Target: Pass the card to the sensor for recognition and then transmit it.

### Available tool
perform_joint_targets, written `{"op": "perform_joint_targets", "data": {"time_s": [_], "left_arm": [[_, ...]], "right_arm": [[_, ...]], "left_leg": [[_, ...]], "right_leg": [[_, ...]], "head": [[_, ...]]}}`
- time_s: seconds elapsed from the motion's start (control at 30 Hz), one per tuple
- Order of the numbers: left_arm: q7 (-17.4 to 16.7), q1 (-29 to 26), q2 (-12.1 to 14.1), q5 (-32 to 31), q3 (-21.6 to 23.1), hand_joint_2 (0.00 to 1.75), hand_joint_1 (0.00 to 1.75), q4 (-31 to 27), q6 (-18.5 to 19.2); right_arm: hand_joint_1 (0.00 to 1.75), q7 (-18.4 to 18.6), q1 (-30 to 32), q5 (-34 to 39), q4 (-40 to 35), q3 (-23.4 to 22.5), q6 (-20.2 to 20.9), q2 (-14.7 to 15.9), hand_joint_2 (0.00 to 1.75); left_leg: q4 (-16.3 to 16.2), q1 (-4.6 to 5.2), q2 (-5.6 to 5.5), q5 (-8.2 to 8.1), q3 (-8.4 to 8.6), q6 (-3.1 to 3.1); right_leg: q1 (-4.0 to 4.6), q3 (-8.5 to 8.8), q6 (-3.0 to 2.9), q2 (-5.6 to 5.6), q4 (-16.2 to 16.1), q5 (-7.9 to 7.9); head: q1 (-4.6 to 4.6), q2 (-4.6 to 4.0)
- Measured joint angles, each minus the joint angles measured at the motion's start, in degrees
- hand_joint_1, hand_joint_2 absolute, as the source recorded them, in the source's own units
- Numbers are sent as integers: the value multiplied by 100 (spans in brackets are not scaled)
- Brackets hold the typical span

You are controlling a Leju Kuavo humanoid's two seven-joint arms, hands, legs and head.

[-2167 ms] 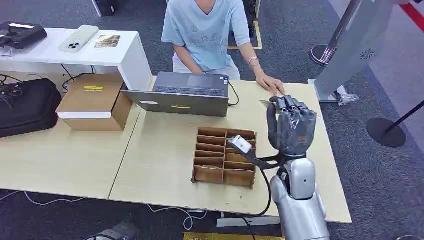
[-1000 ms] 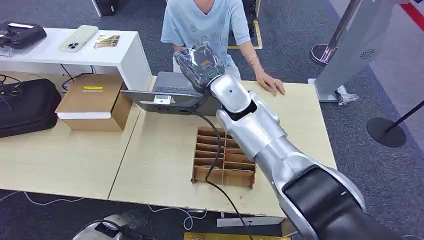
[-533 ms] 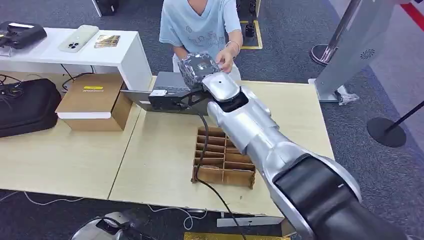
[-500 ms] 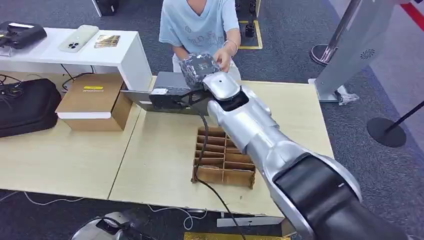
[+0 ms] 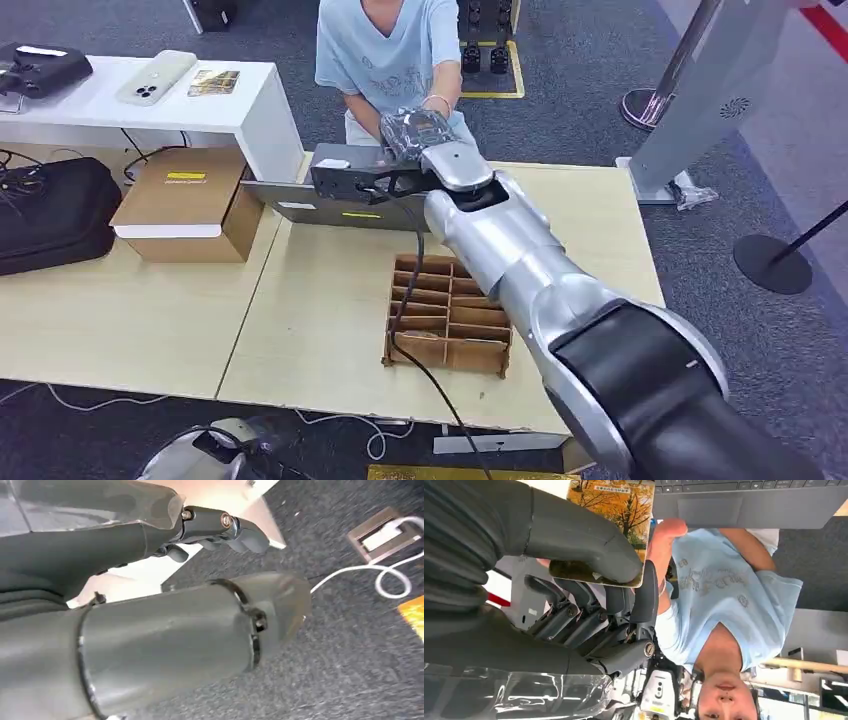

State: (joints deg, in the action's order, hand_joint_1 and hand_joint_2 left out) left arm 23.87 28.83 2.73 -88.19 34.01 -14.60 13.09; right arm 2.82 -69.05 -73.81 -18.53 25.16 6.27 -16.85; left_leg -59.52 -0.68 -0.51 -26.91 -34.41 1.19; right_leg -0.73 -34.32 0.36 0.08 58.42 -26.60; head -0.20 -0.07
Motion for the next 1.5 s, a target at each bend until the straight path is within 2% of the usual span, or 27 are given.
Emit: {"op": "perform_joint_targets", "data": {"time_s": [0.07, 0.17, 0.23, 0.33, 0.5, 0.53, 0.6, 0.63, 0.67, 0.7, 0.73, 0.77, 0.8, 0.83, 0.87, 0.93, 1.03, 1.13, 1.2, 1.23, 1.27, 1.3, 1.33, 1.37, 1.4, 1.5], "left_arm": [[105, 4, 13, -2, 7, 0, 0, 0, -103], [2, 12, 17, -7, 39, 0, 0, 0, -79], [-279, 19, 9, 13, 39, 0, 0, 7, 29], [-885, 24, -37, 24, 39, 0, 0, 28, 262], [-1387, 27, -116, 43, 37, 0, 0, 48, 666], [-1588, 28, -137, 152, 20, 0, 0, 50, 775], [-2328, 25, -173, 694, -147, 0, 0, 59, 958], [-2938, 24, -195, 1250, -383, 0, 0, 59, 969], [-3378, 28, -208, 1699, -721, 0, 0, 61, 973], [-3595, 29, -219, 1911, -1022, 0, 0, 68, 964], [-3838, -78, -324, 2132, -1284, 0, 0, 83, 786], [-4300, -306, -495, 2552, -1590, 0, 0, 90, 231], [-4527, -548, -692, 3069, -1930, 0, 0, 98, -421], [-4536, -824, -825, 3554, -2270, 0, 0, 118, -830], [-4441, -1132, -949, 4019, -2701, 0, 0, 140, -1074], [-4299, -1649, -1097, 4293, -3315, 0, 0, 173, -1160], [-4024, -2099, -1132, 3935, -3797, 0, 0, 197, -1263], [-3766, -2097, -1178, 2918, -3750, 0, 0, 197, -1311], [-3322, -1868, -1293, 1664, -3305, 0, 0, 197, -1187], [-2945, -1704, -1413, 1049, -2956, 0, 0, 197, -1106], [-2505, -1525, -1579, 405, -2430, 0, 0, 197, -960], [-2165, -1371, -1752, 40, -1848, 0, 0, 194, -865], [-1679, -1257, -1896, -9, -1227, 0, 0, 175, -843], [-1045, -1153, -1914, -9, -414, 0, 0, 114, -815], [-881, -1042, -1919, 11, 176, 0, 0, 87, -761], [-728, -850, -1932, 203, 1313, 0, 0, 44, -723]], "right_arm": [[175, -24, -5, 0, 7, -15, -28, 0, 175], [175, -63, -21, 4, 9, -44, -85, 0, 175], [175, -79, -35, 4, 13, -66, -120, 0, 175], [175, -81, -51, 4, 13, -98, -155, 0, 175], [175, -30, -53, 20, 33, -142, -234, 0, 175], [175, -15, -52, 50, 39, -157, -245, 0, 175], [175, 9, -52, 191, 44, -234, -286, 4, 175], [175, 9, -52, 313, 46, -308, -315, 11, 175], [175, 4, -52, 383, 48, -391, -339, 24, 175], [175, -9, -55, 446, 57, -466, -352, 37, 175], [175, -44, -53, 507, 61, -534, -361, 55, 175], [175, -105, -49, 597, 59, -612, -380, 94, 175], [175, -144, -49, 657, 57, -690, -408, 128, 175], [175, -175, -51, 673, 55, -754, -413, 160, 175], [175, -186, -51, 697, 52, -818, -413, 201, 175], [175, -208, -53, 723, 52, -901, -409, 245, 175], [175, -225, -52, 723, 52, -1001, -393, 302, 175], [175, -304, -52, 717, 52, -1040, -365, 315, 175], [175, -430, -53, 684, 52, -1040, -315, 302, 175], [175, -483, -53, 656, 52, -1040, -284, 280, 175], [175, -546, -53, 641, 52, -1040, -273, 256, 175], [175, -564, -53, 634, 50, -1040, -267, 232, 175], [175, -584, -55, 634, 41, -1040, -264, 225, 175], [175, -592, -58, 636, 31, -1038, -249, 225, 175], [175, -594, -58, 634, 24, -1038, -245, 225, 175], [175, -592, -57, 651, -7, -1038, -273, 319, 175]], "left_leg": [[0, 0, 0, 0, 0, 0], [0, 0, 0, 0, 0, 0], [0, 0, 0, 0, 0, 0], [0, 0, 0, 0, 0, 0], [0, 0, 0, 0, 0, 0], [-1, 1, 0, 0, 0, 0], [-1, 0, 0, 0, 0, 0], [0, 0, 0, 0, -1, 0], [-1, 0, 1, 0, 0, 0], [-1, 2, 1, 0, 0, 0], [0, 3, 3, -1, 1, -1], [4, 20, 2, -5, 10, -5], [8, 21, 2, -9, 14, -12], [8, 22, 7, -10, 13, -12], [6, 11, 27, -17, 10, -10], [4, 5, 52, -27, 10, -14], [2, 6, 45, -31, 8, -21], [3, 3, 30, -26, 4, -20], [3, 5, 23, -10, -2, -18], [3, 5, 19, -4, -4, -19], [3, 9, 13, -1, -7, -22], [3, 10, 12, 1, -7, -25], [2, 2, 24, 1, -7, -25], [-4, -7, 36, 1, -10, -25], [-5, -5, 34, 1, -11, -25], [-5, -1, 7, 7, -20, -32]], "right_leg": [[0, 0, 0, 0, 0, 0], [0, 0, 0, 0, 0, 0], [0, 0, 0, 0, 0, 0], [0, 0, 0, 0, 0, 0], [0, 0, 0, -1, -1, 0], [0, 0, 0, -1, -1, 0], [0, -1, 0, 0, -1, 0], [0, -1, 0, 0, -1, 0], [0, 0, 0, 0, -1, 0], [-1, 0, 0, 1, -2, 0], [-2, 1, 0, 3, -4, 0], [-22, 7, 3, 2, -4, -2], [-32, 10, 8, 3, -1, -7], [-25, 8, 8, 10, -2, -7], [-18, 7, 8, 29, -10, -6], [-9, 4, 8, 52, -27, -6], [-7, -2, 8, 42, -30, -6], [-4, 0, 8, 24, -28, -6], [-4, -1, 11, 16, -25, 6], [-5, 0, 14, 12, -25, 9], [-10, 1, 18, 8, -24, 13], [-12, 3, 22, 6, -22, 16], [-7, 0, 21, 21, -24, 23], [3, 2, 18, 27, -34, 35], [3, 1, 18, 27, -35, 37], [1, -1, 23, 0, -34, 34]], "head": [[-2, 0], [-2, 0], [-2, 0], [0, 0], [0, 0], [-2, 0], [0, 0], [0, 0], [2, 0], [-2, 0], [-2, 0], [0, -2], [-33, 0], [-33, -2], [-20, 0], [-18, 0], [-26, 0], [-28, 0], [-28, 0], [-31, 0], [-31, 0], [-33, 0], [-11, 0], [-9, 0], [-2, -2], [-2, 0]]}}
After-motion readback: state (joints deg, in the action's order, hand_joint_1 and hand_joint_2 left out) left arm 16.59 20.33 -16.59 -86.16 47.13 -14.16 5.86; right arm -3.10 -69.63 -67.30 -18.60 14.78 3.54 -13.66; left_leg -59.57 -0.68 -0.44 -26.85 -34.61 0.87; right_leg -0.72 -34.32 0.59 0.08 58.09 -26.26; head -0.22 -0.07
